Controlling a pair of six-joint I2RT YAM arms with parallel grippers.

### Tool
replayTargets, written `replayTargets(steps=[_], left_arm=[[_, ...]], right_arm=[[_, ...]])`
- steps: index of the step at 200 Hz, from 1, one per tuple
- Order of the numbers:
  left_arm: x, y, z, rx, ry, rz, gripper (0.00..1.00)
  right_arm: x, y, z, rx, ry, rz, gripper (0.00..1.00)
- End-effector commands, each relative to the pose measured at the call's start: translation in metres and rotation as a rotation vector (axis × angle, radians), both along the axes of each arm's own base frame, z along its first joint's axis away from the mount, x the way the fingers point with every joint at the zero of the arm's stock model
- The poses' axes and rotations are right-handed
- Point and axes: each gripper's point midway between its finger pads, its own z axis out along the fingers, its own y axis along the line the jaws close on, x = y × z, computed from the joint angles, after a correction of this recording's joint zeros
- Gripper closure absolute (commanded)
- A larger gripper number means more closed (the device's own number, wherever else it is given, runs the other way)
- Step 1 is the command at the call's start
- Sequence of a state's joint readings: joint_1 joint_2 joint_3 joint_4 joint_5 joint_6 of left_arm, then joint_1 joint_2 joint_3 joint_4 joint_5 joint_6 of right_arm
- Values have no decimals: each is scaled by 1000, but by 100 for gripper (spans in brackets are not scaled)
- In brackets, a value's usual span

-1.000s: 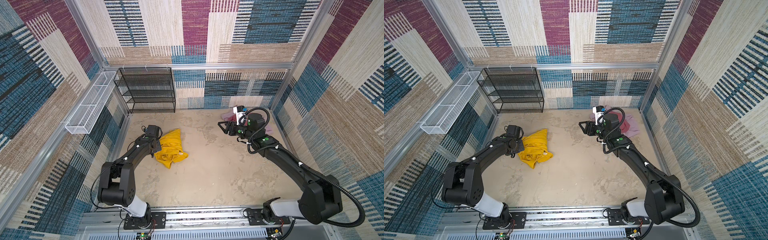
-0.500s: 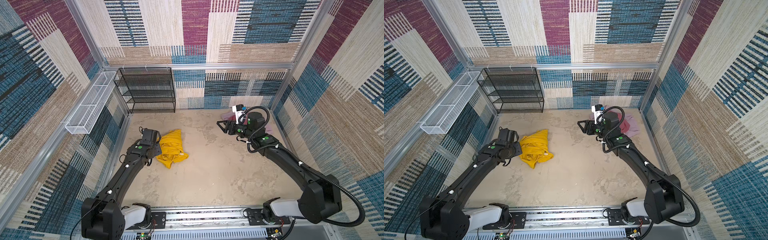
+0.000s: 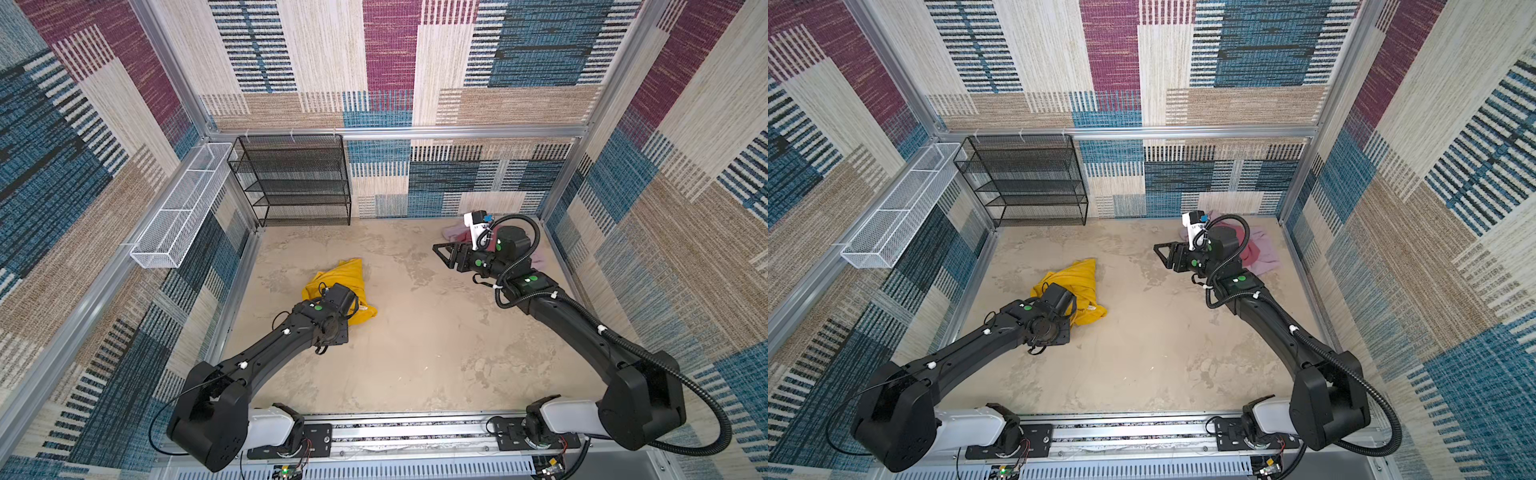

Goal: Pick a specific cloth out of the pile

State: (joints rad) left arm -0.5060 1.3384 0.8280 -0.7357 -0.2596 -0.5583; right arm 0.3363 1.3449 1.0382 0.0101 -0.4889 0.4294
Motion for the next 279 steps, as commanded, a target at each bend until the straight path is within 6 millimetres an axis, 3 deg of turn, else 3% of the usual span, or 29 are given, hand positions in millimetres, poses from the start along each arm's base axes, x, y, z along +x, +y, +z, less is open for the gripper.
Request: replayTargets(steps=[1, 59, 93, 107, 154, 189, 237, 251, 265, 271, 279], left_arm=[[12, -5, -7, -12, -36, 12, 66], [37, -9, -26, 51, -43, -1, 65], [39, -4, -32, 92, -39, 3, 84], [39, -3, -33, 94, -35, 2, 100], [31, 0, -22, 91, -43, -11, 100], [29, 18, -14, 175, -47, 14, 100], [31, 18, -8, 168, -55, 24, 100], [32, 15, -3, 152, -60, 24, 74], [30, 12, 4, 116, -74, 27, 56], [28, 10, 7, 97, -80, 29, 51], [26, 7, 13, 63, -91, 32, 39]], right_arm=[[-1, 2, 12, 20, -34, 8, 35], [0, 1, 14, 24, -35, 4, 35], [0, -1, 15, 18, -36, -6, 35], [0, -1, 15, 18, -37, -7, 35], [0, -1, 12, 22, -29, -8, 35], [-2, -2, 4, 14, -15, -14, 35], [-9, -9, -3, -7, -9, -37, 35], [-10, -10, -4, -13, -11, -39, 34], [-12, -12, -9, -26, -6, -44, 32], [-12, -13, -12, -35, -5, -47, 25], [-14, -15, -15, -46, -7, -47, 10]])
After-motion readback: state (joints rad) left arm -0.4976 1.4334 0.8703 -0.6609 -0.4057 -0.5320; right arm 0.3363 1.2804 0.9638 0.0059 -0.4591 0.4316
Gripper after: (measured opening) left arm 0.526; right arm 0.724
